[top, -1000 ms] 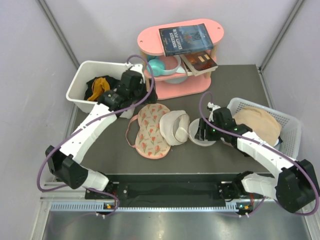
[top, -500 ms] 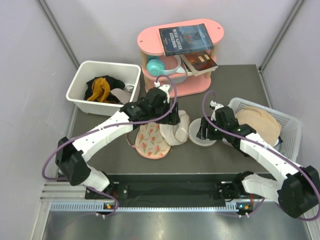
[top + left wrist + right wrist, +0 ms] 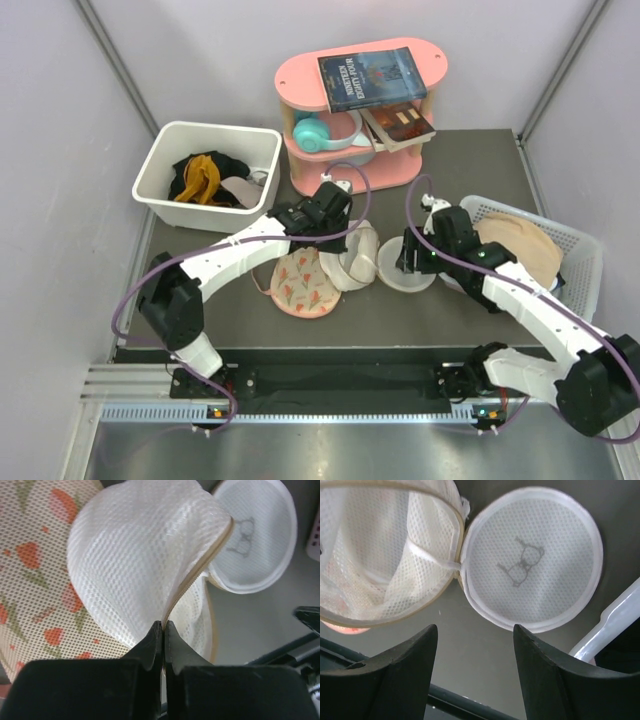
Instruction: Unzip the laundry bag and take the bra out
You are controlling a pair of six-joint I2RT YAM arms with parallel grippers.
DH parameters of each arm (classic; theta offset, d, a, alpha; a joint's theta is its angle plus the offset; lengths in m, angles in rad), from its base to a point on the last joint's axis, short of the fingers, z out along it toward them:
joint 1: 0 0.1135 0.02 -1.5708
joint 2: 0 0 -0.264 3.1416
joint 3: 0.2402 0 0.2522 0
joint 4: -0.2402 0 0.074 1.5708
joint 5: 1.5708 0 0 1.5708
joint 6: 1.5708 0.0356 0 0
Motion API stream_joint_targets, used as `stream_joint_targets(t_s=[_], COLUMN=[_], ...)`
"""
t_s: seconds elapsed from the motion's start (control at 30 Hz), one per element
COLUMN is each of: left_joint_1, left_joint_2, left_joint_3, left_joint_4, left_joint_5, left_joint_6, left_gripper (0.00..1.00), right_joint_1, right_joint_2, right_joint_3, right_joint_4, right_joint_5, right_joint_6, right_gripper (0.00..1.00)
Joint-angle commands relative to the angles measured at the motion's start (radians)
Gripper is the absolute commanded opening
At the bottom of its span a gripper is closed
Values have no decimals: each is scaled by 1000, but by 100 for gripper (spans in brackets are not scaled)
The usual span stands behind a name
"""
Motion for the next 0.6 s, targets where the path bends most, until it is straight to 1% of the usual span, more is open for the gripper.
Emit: stream_joint_targets(t_s=[0.0,0.07,0.2,0.27,0.4,0.5,0.57], left_joint_1=[23,54,112,140,184,215,229], left_joint_2=[-20,-46,-135,-164,-196,-235,-253], left_joint_3=[30,4,-85,-123,-160,-188,-195], left_joint_4=[-70,-71,-55,-43,-58,-51,-52], left_joint_5=[-141,-152,-141,-116,-119,-119,-125], left_joint_6=[-17,-25,-48,-49,-54,-58,-57], left_gripper=[0,0,0,0,0,0,0], right_joint_1=[8,9,8,5,0,-11,-18], right_joint_2=[57,88,201,244,371,433,453], right_joint_3=[112,153,221,252,295,310,310], right_joint_4=[-17,-31,-51,-63,-85,-88,-88], right_joint_5=[39,54,68,109,138,177,174], right_joint_6=[-54,-71,-86,-88,-103,-108,-109], right_gripper=[62,62,61,61,59,57,56])
